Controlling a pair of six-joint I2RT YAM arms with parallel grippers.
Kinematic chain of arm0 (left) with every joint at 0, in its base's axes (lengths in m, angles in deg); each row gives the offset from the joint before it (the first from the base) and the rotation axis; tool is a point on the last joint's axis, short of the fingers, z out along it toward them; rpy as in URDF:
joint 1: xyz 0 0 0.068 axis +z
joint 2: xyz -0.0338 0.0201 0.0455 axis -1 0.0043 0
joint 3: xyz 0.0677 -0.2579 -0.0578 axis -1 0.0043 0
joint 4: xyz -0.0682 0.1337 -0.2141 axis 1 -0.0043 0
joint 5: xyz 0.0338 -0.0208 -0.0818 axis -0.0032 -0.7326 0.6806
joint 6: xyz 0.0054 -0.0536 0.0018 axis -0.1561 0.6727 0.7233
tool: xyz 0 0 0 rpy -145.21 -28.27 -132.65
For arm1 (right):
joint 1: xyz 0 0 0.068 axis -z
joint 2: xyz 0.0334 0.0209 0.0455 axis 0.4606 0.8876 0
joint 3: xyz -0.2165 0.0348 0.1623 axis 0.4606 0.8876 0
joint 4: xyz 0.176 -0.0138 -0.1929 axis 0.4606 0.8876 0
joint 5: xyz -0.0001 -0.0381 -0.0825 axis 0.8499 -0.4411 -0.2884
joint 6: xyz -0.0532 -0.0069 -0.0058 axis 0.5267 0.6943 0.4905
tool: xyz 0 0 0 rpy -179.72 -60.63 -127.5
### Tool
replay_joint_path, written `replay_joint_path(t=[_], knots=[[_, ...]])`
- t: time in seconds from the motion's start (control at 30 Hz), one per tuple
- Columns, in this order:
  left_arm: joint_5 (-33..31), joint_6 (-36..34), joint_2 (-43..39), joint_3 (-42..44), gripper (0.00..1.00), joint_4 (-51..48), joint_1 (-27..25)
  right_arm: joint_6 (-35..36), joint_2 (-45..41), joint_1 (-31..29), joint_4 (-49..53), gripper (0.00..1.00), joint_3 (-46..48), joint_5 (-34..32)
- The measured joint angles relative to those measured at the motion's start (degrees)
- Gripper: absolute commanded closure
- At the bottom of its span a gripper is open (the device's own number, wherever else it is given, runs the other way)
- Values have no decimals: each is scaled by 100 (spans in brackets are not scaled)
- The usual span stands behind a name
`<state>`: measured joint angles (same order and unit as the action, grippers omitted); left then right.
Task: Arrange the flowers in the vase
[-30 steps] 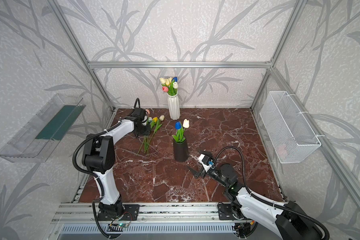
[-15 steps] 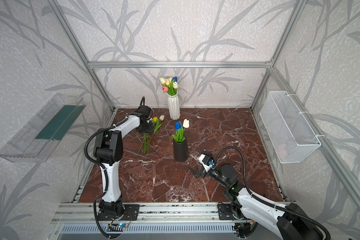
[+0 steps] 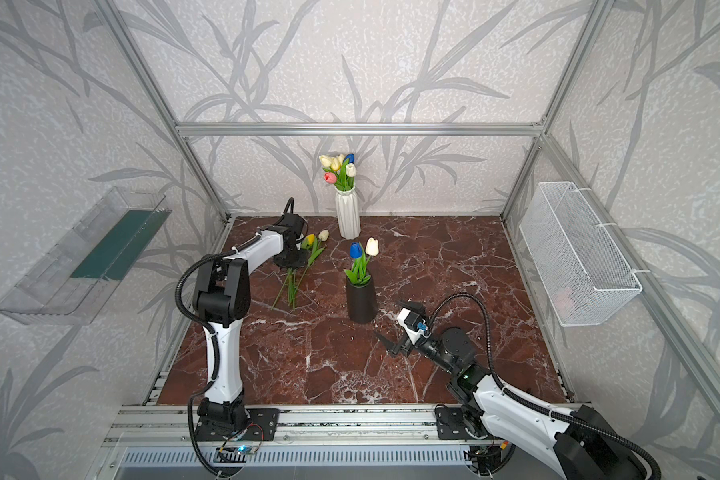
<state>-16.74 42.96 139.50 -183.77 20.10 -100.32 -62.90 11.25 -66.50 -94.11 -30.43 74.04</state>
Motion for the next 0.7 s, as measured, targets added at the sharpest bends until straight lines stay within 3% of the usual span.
replay_joint_path(t=[0.17, 0.27, 0.53, 0.7], knots=[[4, 2, 0, 4, 83, -4, -15, -2, 0, 0, 0, 1, 0, 9], [33, 7, 0, 4, 91, -61, -15, -2, -42, 0, 0, 1, 0, 9], [39, 22, -2, 4, 100, -85, -20, -2, -173, -2, 2, 1, 0, 9], [81, 59, -151, 22, 100, -101, -20, -2, -205, 0, 4, 1, 0, 11]])
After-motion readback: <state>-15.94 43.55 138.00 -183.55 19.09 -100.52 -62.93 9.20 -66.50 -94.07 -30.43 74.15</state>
